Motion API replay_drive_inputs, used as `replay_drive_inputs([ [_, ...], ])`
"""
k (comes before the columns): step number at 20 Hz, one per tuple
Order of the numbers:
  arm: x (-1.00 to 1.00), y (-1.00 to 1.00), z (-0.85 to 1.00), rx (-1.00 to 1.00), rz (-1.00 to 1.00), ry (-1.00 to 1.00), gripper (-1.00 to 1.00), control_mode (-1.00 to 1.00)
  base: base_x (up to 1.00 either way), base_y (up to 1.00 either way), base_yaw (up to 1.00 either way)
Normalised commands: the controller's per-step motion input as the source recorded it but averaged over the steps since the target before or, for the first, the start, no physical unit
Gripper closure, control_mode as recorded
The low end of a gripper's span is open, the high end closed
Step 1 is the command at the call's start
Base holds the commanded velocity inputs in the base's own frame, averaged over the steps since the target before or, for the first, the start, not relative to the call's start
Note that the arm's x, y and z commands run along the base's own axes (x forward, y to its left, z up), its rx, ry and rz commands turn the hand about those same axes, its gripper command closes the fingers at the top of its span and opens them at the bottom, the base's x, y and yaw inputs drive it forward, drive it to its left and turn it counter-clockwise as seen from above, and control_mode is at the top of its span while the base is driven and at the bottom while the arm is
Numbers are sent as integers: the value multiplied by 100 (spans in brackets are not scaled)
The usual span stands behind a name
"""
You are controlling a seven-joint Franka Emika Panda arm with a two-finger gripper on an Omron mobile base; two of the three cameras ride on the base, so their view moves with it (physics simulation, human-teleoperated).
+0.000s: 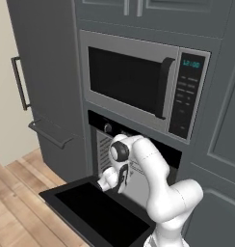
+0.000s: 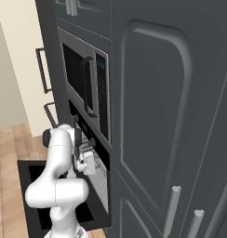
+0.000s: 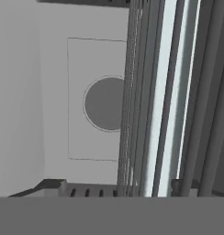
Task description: Take the baked cake out of the oven and place it on the plate for cooling. Then close the oven door.
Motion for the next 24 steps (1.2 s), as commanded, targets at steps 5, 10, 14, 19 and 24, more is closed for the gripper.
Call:
replay_drive_inputs([
  [5, 7, -3, -11, 16, 3, 7, 100, -100, 0, 0, 0],
  [10, 0, 11, -17, 22, 4, 11, 100, -100, 0, 0, 0],
  [14, -4, 37, -25, 19, 5, 14, 100, -100, 0, 0, 0],
  [19, -26, 56, -29, 17, 5, 18, 100, -100, 0, 0, 0],
  [24, -39, 68, -29, 15, 7, 21, 100, -100, 0, 0, 0],
])
